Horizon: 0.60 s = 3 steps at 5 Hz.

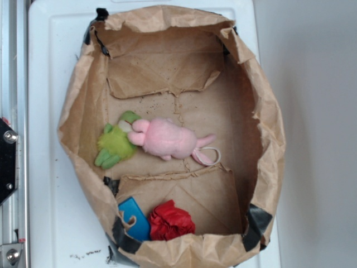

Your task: Grab the pink bunny.

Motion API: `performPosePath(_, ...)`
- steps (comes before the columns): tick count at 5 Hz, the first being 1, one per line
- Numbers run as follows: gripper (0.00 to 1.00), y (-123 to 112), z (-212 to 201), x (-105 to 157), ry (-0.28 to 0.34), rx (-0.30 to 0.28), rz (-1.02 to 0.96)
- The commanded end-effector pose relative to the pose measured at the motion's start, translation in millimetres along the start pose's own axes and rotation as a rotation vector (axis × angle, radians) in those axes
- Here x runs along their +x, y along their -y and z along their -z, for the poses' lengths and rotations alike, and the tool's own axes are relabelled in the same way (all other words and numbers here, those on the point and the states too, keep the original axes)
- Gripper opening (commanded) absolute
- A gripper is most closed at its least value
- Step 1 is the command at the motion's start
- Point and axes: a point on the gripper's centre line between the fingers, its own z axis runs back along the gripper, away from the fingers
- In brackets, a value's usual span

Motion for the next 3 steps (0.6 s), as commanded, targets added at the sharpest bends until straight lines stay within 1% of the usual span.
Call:
performPosePath(1,1.0,0.0,0.0,0.0,0.0,0.0,0.0)
performPosePath(2,1.0,6.5,19.2,38.9,0.015,-0.001,0.122)
performPosePath(3,1.0,2.8,33.2,63.3,0.05,-0.035,0.216)
